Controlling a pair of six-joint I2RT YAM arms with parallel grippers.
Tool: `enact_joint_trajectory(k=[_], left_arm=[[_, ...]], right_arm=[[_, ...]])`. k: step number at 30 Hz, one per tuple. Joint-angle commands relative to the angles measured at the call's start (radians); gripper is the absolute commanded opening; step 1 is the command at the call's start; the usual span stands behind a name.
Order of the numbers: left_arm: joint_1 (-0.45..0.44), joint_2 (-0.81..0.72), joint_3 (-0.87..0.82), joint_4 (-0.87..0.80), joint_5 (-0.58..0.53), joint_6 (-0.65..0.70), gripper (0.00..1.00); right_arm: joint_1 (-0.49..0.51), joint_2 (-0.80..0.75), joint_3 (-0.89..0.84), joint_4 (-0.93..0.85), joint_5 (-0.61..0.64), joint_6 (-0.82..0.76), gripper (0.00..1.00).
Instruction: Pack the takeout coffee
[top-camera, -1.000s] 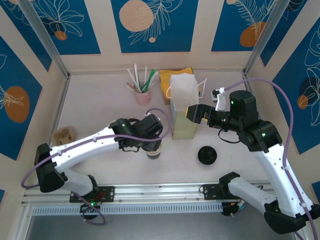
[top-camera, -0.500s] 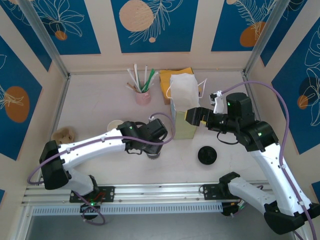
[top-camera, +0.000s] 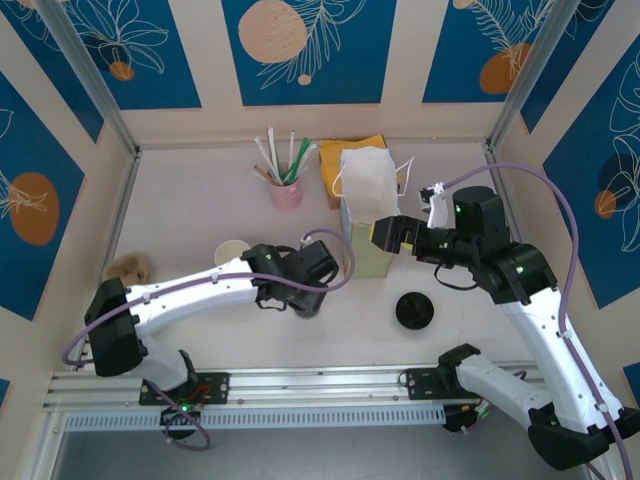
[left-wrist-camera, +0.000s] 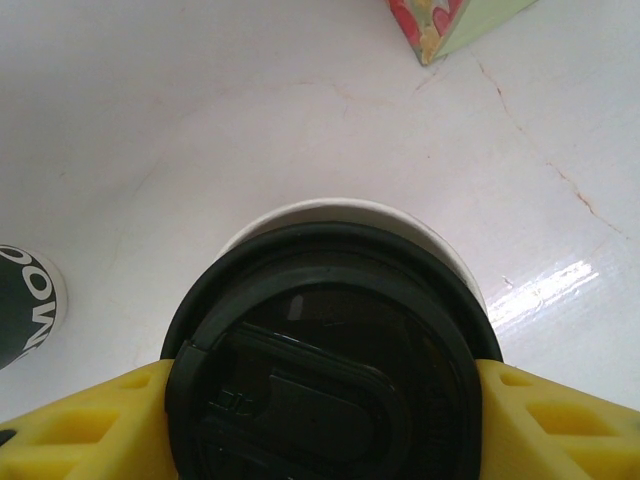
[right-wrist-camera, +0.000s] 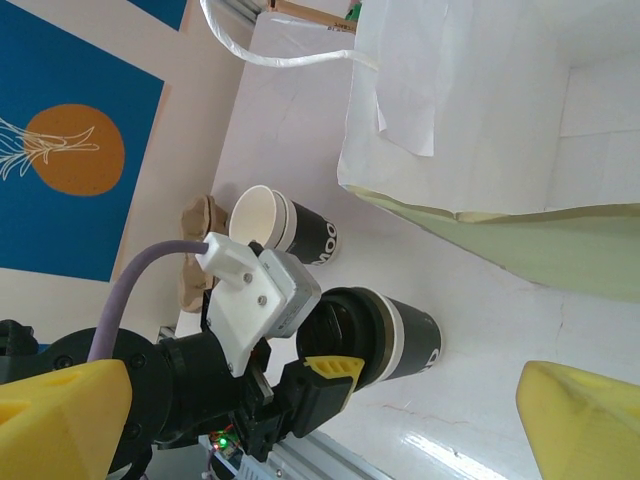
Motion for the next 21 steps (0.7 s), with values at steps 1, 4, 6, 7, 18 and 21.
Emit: enact_joint_trajectory(k=[1,4,6,7,18,21], left_arm=[[-0.011,0.016,-0.004,0.012,-0.013,-0.008,0.59],[-0.011,0.023,0.0,0.013,-0.009,-0.004,0.59],[-0.01,0.026,0.0,0.016,-0.005,-0.003,0.59],[-0.01,0.027,0.0,0.018,-0.004,-0.002,0.59],[-0.011,0.035,-0.014,0.018,-0.017,-0.004,0.6],[-0.01,0.035,-0.01,0.019,-0.016,-0.003,0.6]], right_arm=[[-0.005,-0.015,-0.011,-0.012,-0.025,-0.019,0.99],[-0.006,-0.014,-0.011,-0.013,-0.025,-0.02,0.99],[-0.006,-0.015,-0.013,-0.013,-0.025,-0.019,0.99],[-0.006,-0.014,-0.013,-0.011,-0.026,-0.019,0.99],[-0.009,-0.014,-0.023,-0.006,-0.033,-0.016,0.99],[-0.009,-0.015,-0.023,-0.005,-0.036,-0.016,0.99]])
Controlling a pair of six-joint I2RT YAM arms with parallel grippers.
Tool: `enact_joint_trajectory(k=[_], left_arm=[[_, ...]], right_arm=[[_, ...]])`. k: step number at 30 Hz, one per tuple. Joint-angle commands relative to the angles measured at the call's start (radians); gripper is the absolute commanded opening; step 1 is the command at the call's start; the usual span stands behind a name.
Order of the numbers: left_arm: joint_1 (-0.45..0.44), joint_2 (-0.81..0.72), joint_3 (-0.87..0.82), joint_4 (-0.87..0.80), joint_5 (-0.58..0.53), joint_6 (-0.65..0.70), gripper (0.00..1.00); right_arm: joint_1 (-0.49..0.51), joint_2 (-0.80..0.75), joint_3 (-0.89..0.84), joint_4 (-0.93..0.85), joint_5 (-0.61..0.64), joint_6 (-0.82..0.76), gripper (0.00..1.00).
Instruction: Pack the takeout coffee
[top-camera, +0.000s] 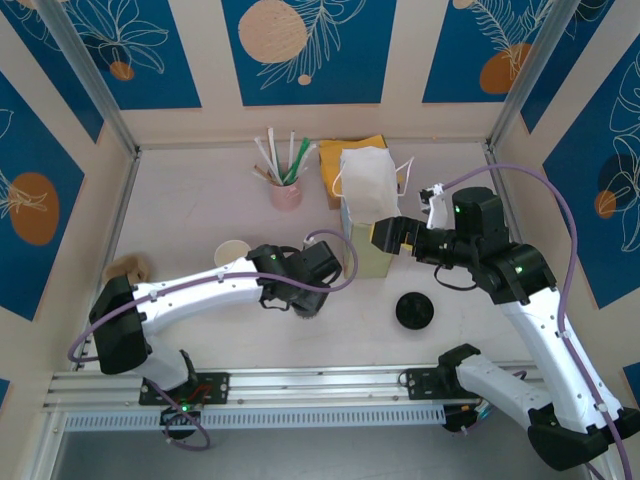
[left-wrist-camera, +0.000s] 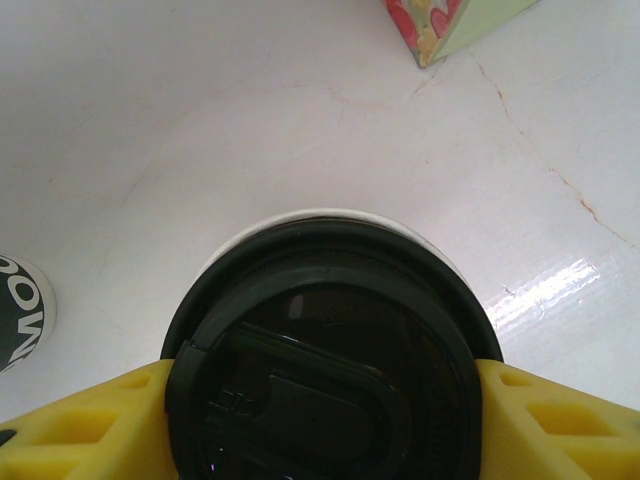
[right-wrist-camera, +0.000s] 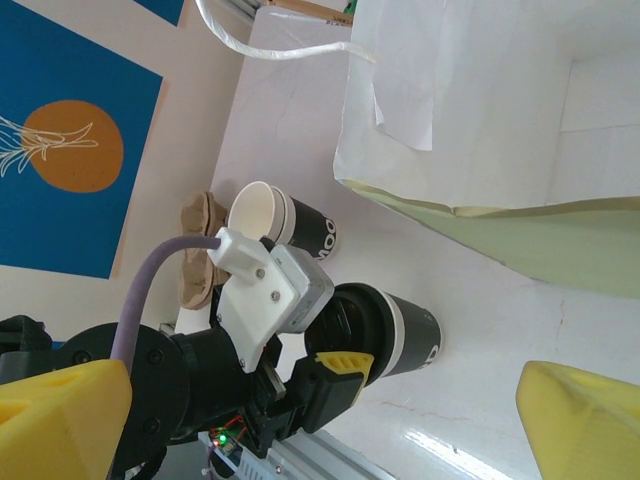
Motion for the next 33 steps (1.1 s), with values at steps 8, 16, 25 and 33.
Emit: enact_joint_trajectory(k=[8,16,25,33], left_arm=[[-0.011,-0.008,0.002,0.004,-0.01,-0.006,0.6],[-0.01,-0.006,-0.005,0.004,-0.012,-0.006,0.6],[-0.011,-0.009,-0.015,-0.001,-0.01,-0.01,0.64],[-0.011,-0.012,-0.01,-0.016,-0.021,-0.012,0.68]], right_arm=[[-0.006,-0.014,-0.016,-0.004,-0.027,-0.01,0.99],[-0.006,-0.015,-0.019,-0.002,-0.028,-0.006,0.99],[-0.006,-0.013,-0.023,0.004,-0.03,-0.004,0.99],[-0.006,-0.008,-0.023,0.005,-0.033,-0.004,0.99]])
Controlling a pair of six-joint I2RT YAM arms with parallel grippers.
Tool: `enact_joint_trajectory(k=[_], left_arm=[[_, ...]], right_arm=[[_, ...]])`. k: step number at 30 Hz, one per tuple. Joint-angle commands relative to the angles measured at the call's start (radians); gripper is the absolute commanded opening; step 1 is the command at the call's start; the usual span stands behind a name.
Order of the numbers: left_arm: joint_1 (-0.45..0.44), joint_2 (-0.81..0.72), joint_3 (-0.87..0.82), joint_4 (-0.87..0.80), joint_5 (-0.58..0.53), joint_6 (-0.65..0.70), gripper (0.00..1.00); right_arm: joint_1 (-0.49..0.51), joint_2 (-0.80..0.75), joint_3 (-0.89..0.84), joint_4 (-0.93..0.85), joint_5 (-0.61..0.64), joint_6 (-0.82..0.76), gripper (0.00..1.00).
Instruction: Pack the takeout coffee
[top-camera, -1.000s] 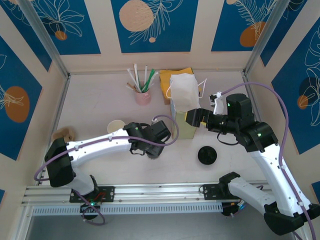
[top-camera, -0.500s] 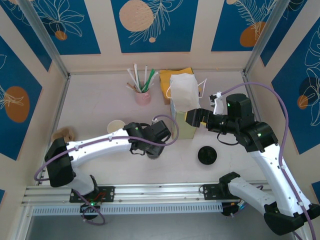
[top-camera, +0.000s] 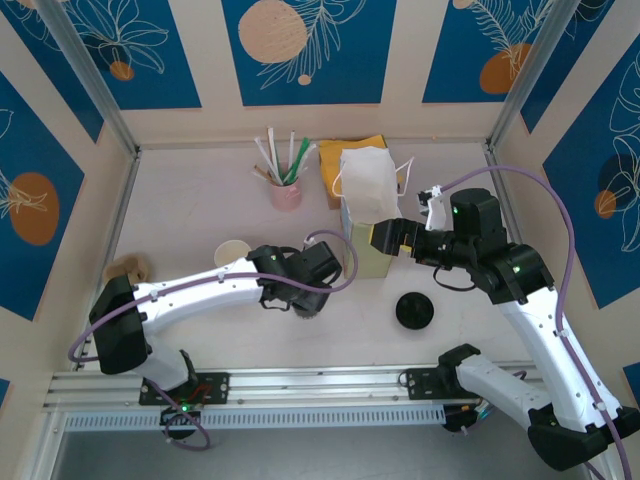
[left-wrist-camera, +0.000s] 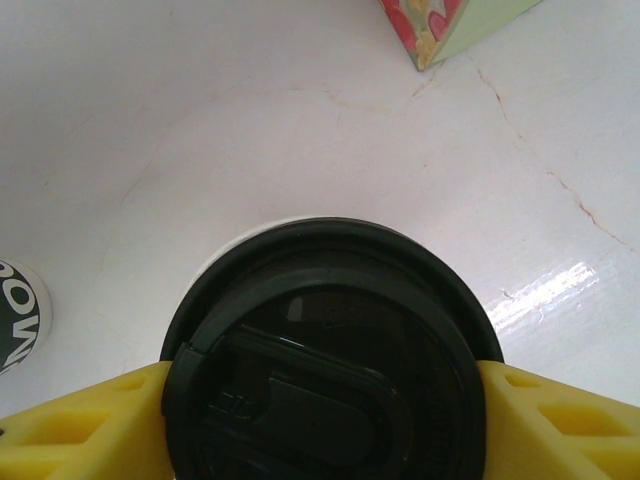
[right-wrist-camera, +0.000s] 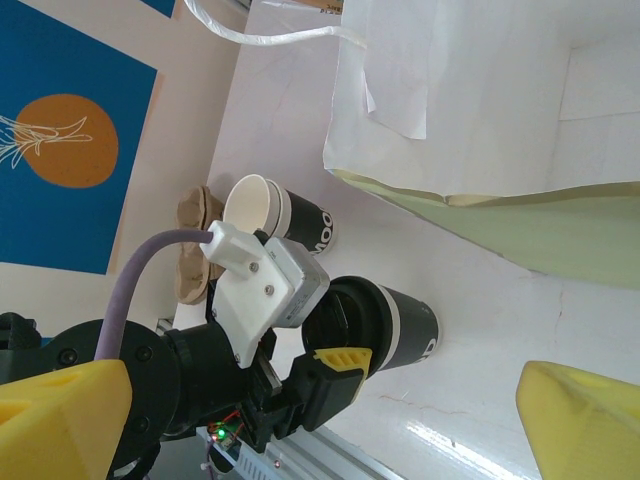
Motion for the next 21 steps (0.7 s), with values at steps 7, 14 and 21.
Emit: enact_joint_trajectory(k=[7,14,21], left_arm=[[-0.01,-0.036,0.014,-0.046,-0.017,-0.013,0.75],[-0.01,-0.06,0.042,-0.058,-0.006,-0.008,0.77],[-0.01,-0.056,0.017,-0.033,0.009,-0.004,0.72]], right_arm=[[-0.006,-0.006,0.002,-0.005,-0.025,-0.003,0.99],[0.001,0.007,0.011,-0.026,-0.015,0.001,0.99],[0.018,0.019,0.015,-0.024,-0.009,0.002,0.99]])
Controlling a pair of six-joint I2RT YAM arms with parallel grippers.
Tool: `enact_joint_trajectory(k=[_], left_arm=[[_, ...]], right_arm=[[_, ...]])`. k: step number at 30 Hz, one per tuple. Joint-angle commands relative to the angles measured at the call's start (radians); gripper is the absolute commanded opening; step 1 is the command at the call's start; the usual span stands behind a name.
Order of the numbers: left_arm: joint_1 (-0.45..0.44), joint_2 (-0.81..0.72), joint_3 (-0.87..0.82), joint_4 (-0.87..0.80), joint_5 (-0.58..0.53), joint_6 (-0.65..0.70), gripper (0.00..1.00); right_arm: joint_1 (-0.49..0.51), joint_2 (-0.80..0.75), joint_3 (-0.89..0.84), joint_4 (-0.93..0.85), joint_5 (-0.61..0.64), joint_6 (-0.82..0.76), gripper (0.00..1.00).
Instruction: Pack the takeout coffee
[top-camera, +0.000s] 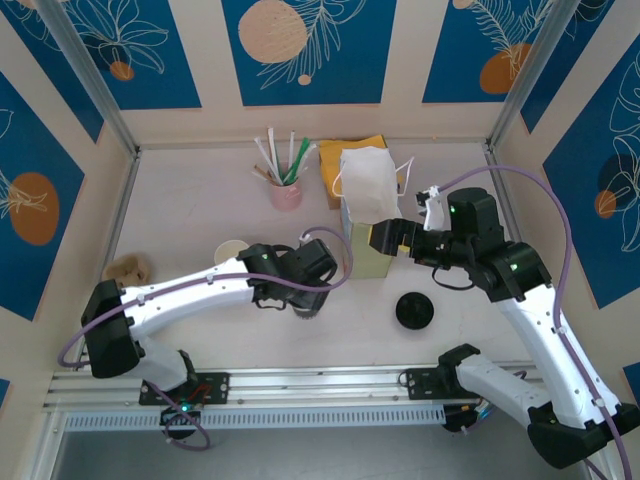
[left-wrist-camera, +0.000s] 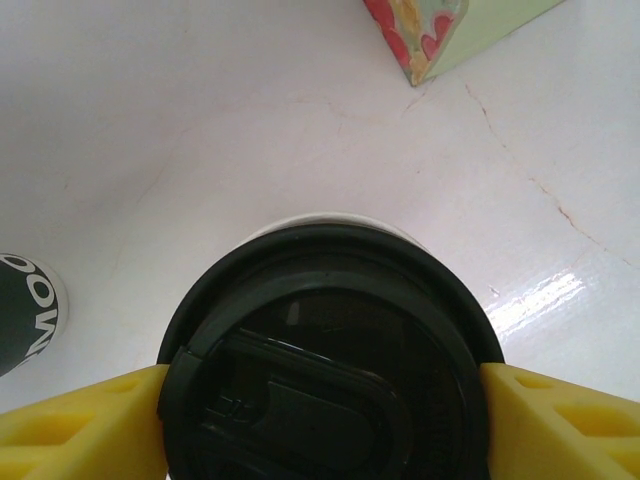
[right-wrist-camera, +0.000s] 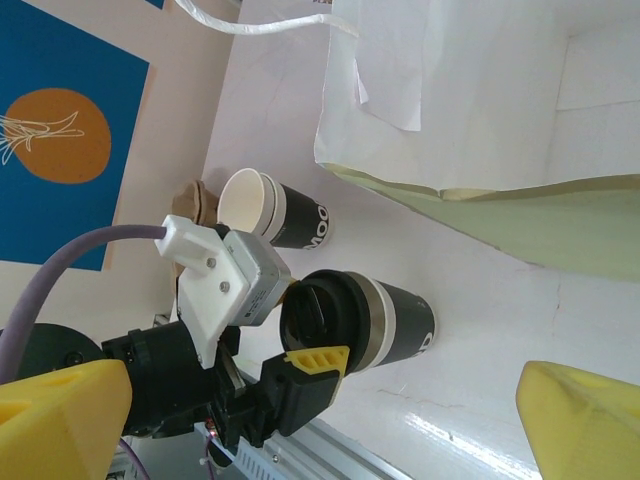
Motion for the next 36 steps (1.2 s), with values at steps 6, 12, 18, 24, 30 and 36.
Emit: enact_joint_trajectory(k=[6,12,18,24,30,36], left_arm=[[-0.007,-0.003,-0.021,0.018,0.004,-0.005,0.73],[-0.004,0.013,-0.029,0.026,-0.003,0.001,0.73],[-0.001,0.02,-0.032,0.041,0.008,0.009,0.74],[-0.001,0.027,-0.04,0.045,0.016,0.005,0.75],[-0.001,0.026,-0.043,0.042,0.013,-0.001,0.79],[-0.001,0.019,-0.042,0.044,0.017,0.002,0.82]], right_arm=[[0.02,0.017,0.02,-0.006,-0.008,0.001,0.99],[0.025,0.027,0.024,-0.005,-0.005,-0.004,0.99],[0.027,0.026,0.02,-0.005,-0.002,-0.004,0.99],[0.026,0.028,0.02,-0.005,0.001,-0.006,0.99],[0.027,0.032,0.021,-0.003,-0.001,-0.006,0.99],[0.026,0.038,0.023,-0.003,-0.002,-0.008,0.99]])
